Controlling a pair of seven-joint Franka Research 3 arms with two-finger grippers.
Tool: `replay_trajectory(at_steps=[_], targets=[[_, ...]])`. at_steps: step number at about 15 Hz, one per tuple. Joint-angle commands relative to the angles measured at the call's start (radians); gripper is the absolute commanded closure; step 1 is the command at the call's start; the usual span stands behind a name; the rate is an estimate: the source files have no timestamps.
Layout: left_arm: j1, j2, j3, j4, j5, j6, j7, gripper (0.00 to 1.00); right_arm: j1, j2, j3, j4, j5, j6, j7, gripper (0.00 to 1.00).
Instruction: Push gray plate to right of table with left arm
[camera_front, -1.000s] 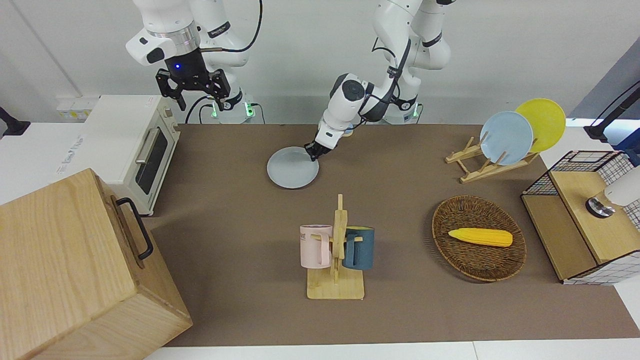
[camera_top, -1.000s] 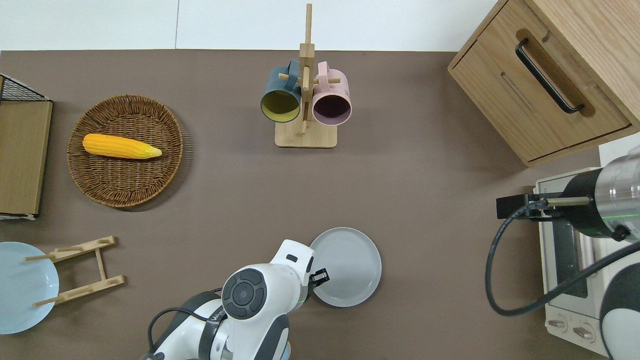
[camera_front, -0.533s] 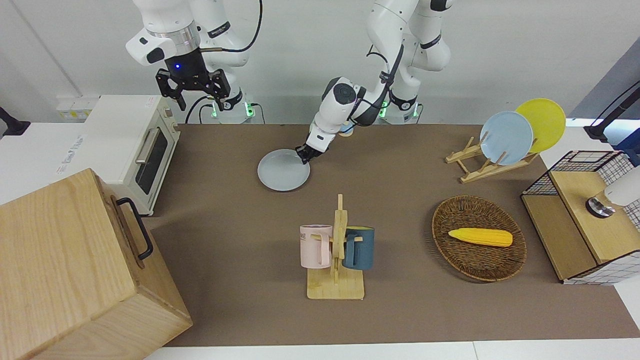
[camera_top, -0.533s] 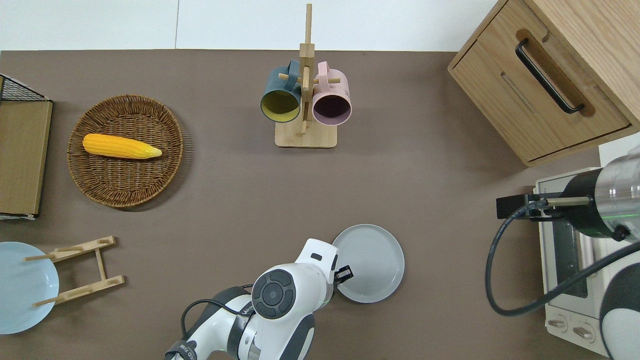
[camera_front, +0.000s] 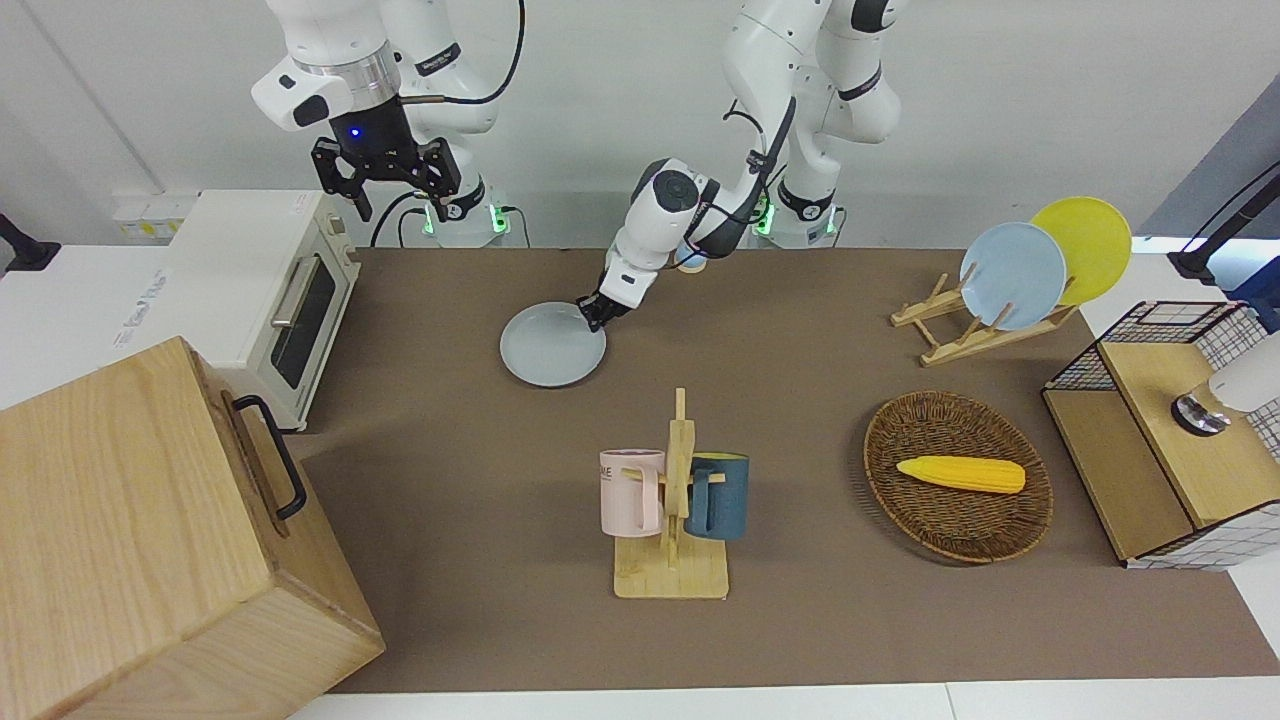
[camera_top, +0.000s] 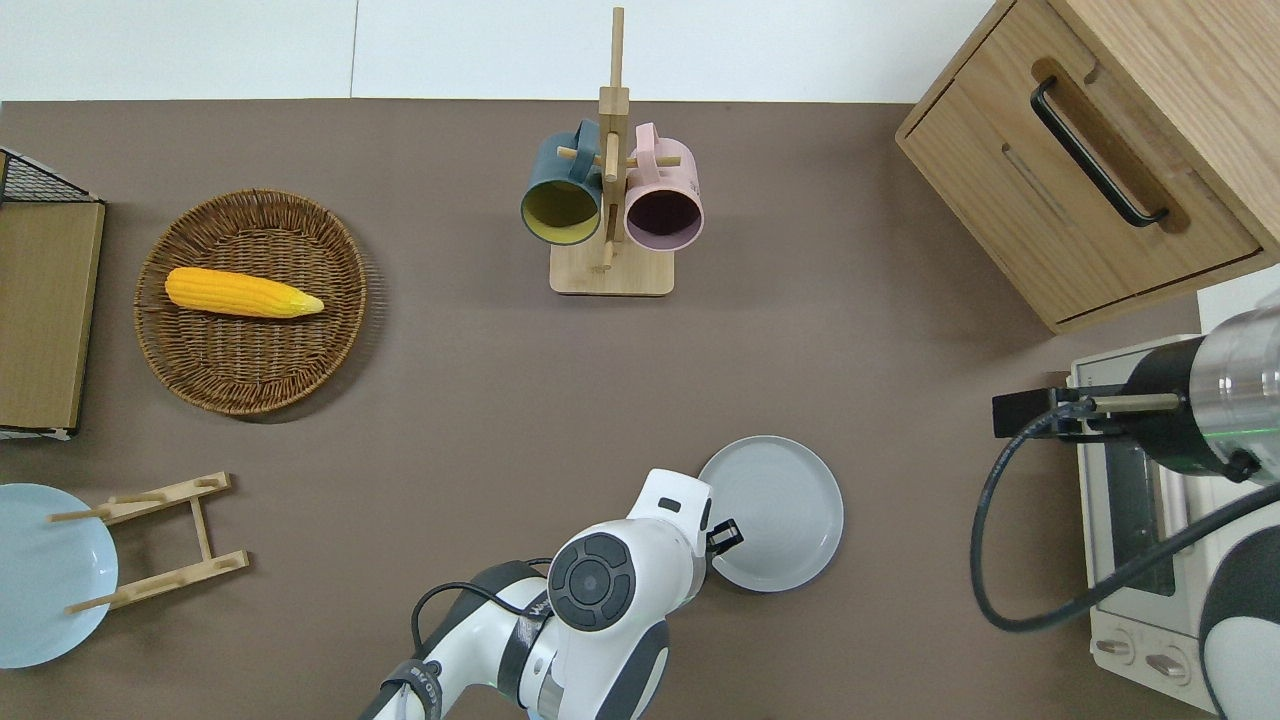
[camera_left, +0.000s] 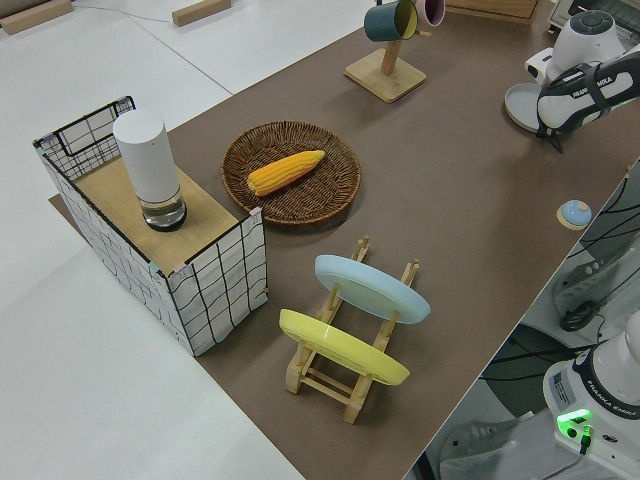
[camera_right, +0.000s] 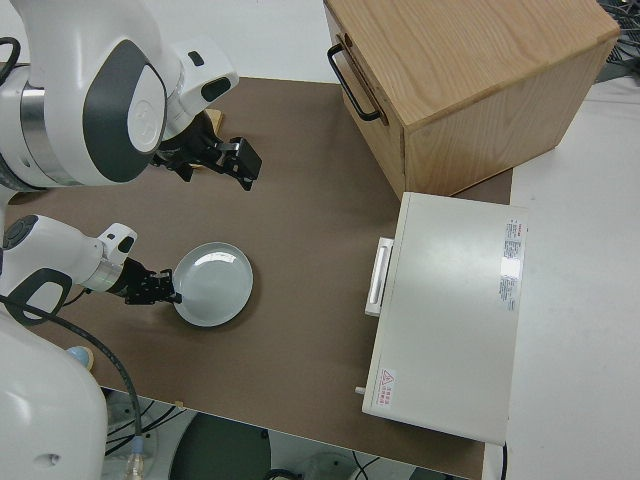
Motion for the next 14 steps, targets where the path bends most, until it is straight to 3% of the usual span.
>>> replay_trajectory(at_steps=[1,2,4,7,9,11,12,14], targets=[[0.008,-0.025,0.018,0.008,-0.012,-0.022,-0.007,0.34,-0.024,-0.027,0.014,-0.027,0.021,0.0,0.01,0.005],[0.028,-0.053,0.018,0.01,-0.012,-0.085,-0.006,0.17,-0.024,-0.027,0.014,-0.027,0.021,0.0,0.01,0.005],[0.063,-0.128,0.024,0.01,-0.012,-0.225,-0.003,0.03,-0.024,-0.027,0.014,-0.027,0.021,0.0,0.01,0.005],[0.076,-0.206,0.094,0.022,0.002,-0.392,0.01,0.02,-0.024,-0.027,0.014,-0.027,0.021,0.0,0.01,0.005],[0.095,-0.22,0.15,0.054,0.005,-0.495,0.042,0.02,-0.024,-0.027,0.014,-0.027,0.021,0.0,0.01,0.005],[0.149,-0.22,0.17,0.127,0.008,-0.629,0.109,0.01,-0.024,-0.027,0.014,-0.027,0.021,0.0,0.01,0.005],[0.161,-0.22,0.208,0.155,0.021,-0.686,0.152,0.01,-0.024,-0.027,0.014,-0.027,0.021,0.0,0.012,0.005],[0.171,-0.22,0.335,0.244,0.072,-0.838,0.268,0.01,-0.024,-0.027,0.014,-0.027,0.021,0.0,0.01,0.005]])
